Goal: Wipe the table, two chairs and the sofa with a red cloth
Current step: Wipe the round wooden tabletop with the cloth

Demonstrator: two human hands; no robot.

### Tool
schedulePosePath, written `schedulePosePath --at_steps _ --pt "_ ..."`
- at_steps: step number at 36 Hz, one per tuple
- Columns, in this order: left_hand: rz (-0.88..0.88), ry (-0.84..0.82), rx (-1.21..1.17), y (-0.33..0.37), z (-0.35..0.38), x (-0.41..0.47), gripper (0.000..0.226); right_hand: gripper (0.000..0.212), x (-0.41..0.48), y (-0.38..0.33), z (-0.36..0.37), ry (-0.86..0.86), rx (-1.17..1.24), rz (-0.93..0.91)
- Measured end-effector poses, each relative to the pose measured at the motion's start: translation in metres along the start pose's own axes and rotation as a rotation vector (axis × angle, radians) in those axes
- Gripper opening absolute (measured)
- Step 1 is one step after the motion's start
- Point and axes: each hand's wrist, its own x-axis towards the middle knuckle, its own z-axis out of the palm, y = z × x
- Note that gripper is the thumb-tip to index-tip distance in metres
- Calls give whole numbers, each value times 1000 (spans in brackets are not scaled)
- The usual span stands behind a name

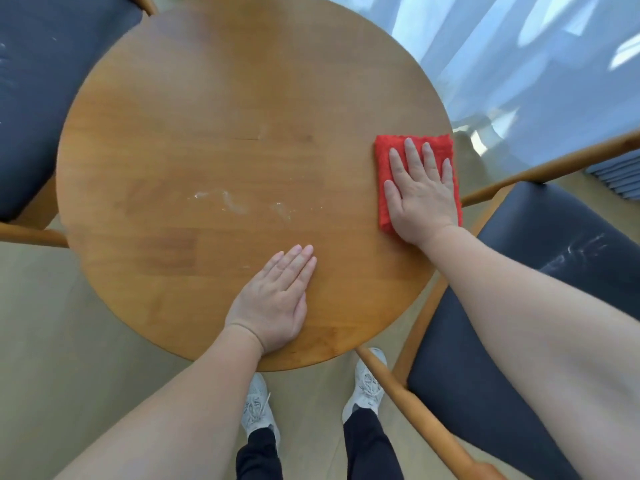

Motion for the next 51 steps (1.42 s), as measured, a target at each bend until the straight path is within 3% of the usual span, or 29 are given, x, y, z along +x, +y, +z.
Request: schedulePosePath --at_steps 15,28,35,44,51 --pt "5 1 11 0 -1 -1 51 59 20 -1 -8 15 -26 -22" --pt "-1 -14 10 0 -4 0 52 59 -103 -64 29 -83 20 -241" --pt "-35 17 -14 1 -6 -3 50 58 -128 -78 39 -84 31 -229" --pt "-305 89 35 -51 -32 -90 46 60 -140 -91 43 -106 -25 -217" --pt "-548 59 24 -88 -35 -101 55 57 -162 -121 55 -96 -66 -415"
